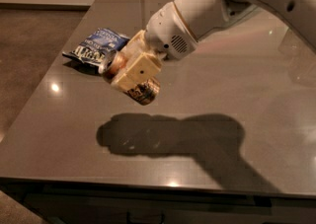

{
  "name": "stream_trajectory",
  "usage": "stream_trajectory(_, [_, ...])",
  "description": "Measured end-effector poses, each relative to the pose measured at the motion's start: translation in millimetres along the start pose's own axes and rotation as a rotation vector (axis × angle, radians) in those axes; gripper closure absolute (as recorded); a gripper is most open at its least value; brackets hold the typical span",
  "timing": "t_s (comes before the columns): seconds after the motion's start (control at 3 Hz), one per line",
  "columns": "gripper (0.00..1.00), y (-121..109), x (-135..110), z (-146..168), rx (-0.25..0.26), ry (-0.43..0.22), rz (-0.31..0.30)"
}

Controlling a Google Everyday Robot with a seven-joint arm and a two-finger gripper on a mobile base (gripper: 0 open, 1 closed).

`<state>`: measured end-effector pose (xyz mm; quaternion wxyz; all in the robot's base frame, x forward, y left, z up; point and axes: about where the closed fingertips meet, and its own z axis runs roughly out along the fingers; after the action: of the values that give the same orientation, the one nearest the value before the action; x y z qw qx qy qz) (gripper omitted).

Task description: Place orange can upright

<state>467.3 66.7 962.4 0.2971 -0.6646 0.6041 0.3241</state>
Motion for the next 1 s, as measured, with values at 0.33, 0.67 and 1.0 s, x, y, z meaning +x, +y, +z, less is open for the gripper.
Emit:
stream_trajectory(0.33, [1.00, -10.2, 1.7, 8.7, 0.087, -0.126, 0.047])
stream_trajectory(0.67, [1.00, -17.5, 3.9, 16.7, 0.126, -0.223, 0.078])
stream_trajectory(1.0, [1.00, -24.0, 6.4, 22.2, 0.126, -0.319, 0.088])
